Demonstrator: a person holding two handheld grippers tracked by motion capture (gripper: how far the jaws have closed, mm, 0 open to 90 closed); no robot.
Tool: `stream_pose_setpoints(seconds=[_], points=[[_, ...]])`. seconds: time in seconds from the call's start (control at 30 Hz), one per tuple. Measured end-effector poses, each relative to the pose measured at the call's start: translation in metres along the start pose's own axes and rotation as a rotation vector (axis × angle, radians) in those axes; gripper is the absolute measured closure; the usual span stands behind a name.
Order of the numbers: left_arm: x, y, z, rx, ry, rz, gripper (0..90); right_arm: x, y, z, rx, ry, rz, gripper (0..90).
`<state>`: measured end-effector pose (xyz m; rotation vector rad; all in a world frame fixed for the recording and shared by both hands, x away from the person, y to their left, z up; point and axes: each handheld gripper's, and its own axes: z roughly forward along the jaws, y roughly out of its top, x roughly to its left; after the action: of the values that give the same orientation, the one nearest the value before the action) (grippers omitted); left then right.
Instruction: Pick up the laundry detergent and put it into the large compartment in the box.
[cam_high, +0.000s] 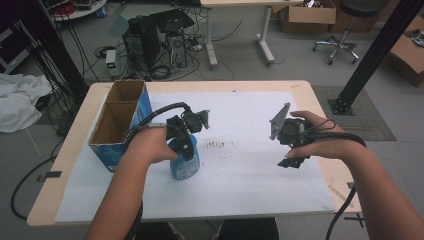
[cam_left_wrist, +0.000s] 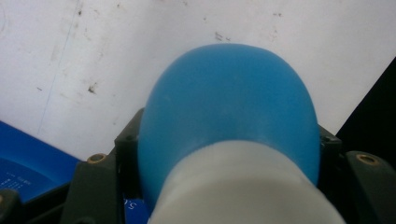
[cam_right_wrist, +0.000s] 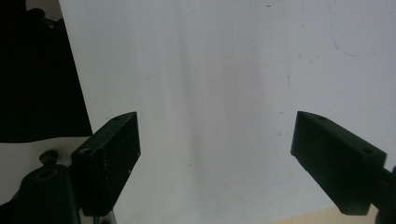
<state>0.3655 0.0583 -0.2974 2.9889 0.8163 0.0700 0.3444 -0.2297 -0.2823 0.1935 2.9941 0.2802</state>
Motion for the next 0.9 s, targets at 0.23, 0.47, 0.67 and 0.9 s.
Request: stream_pose_setpoints(seconds=[0.23, 0.47, 0.67, 0.9], points=[[0.0009, 0.0003, 0.0002, -0.001, -0.003, 0.005, 38.8, -0.0006, 0.0011, 0.0024, 0.001, 0.004, 0.000, 15.9], [0.0002, 0.0001, 0.0002, 0.002, -0.002, 0.013, 39.4, -0.0007, 0.0028, 0.0051, 0.003, 0.009, -0.001, 15.9], [-0.0008, -0.0007, 0.0001, -0.004, 0.002, 0.007, 39.5, -0.0002, 0.0031, 0.0050, 0.005, 0.008, 0.000, 15.9], [0.0005, -0.0010, -0.0003, -0.009, -0.006, -0.011, 39.7, 0.0011, 0.0030, 0.0031, 0.004, 0.004, 0.002, 15.9]])
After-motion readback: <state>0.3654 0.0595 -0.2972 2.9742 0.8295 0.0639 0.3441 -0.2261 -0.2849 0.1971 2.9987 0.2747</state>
